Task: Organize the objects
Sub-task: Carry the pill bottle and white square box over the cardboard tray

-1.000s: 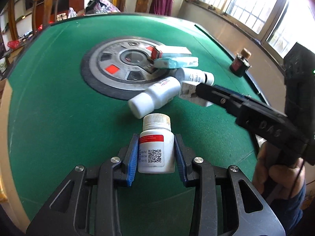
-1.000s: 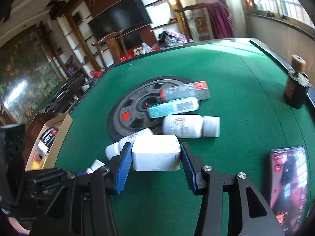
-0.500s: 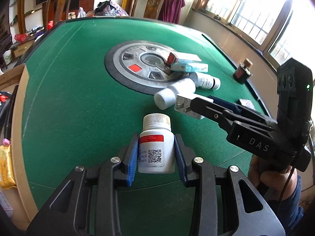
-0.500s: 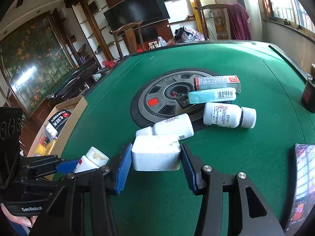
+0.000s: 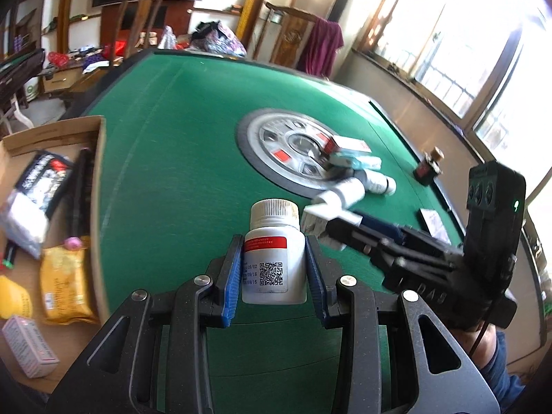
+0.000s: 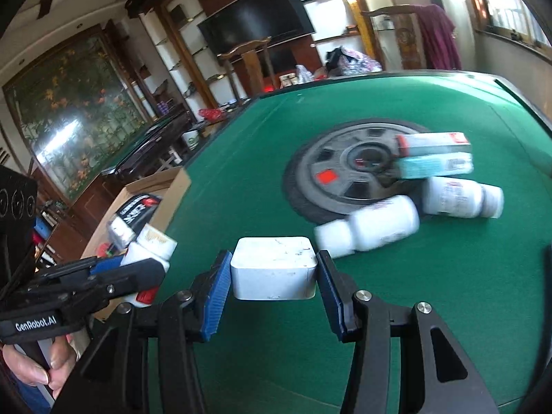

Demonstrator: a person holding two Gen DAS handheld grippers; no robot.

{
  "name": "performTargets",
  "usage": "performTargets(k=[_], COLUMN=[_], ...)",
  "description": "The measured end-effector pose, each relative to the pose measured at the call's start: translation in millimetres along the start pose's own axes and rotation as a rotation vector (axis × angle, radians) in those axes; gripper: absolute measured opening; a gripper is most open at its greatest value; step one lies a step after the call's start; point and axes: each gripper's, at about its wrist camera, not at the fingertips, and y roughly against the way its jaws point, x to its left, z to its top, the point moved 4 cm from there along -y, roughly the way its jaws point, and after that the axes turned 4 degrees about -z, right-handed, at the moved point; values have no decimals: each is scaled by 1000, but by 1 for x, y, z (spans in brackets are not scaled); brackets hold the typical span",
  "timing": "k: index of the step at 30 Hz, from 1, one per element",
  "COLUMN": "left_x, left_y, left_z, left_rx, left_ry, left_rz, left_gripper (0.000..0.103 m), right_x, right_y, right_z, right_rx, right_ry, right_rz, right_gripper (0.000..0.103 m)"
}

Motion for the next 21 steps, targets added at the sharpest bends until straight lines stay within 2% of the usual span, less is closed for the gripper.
performTargets(k=[8,14,21], left_x=[57,122,207], left_y=[48,92,108], left_z=[8,15,20], left_rx=[-97,-169,-127], left_ry=[81,148,212], left_rz=[31,109,220], left_gripper=[34,34,34], right_x=[63,117,186], right_y=[-30,-47,-76], right_z=[4,10,34], right_rx=[48,67,69], right_ry=[93,183,265], right_rz=[43,80,121], right_gripper=[49,49,49])
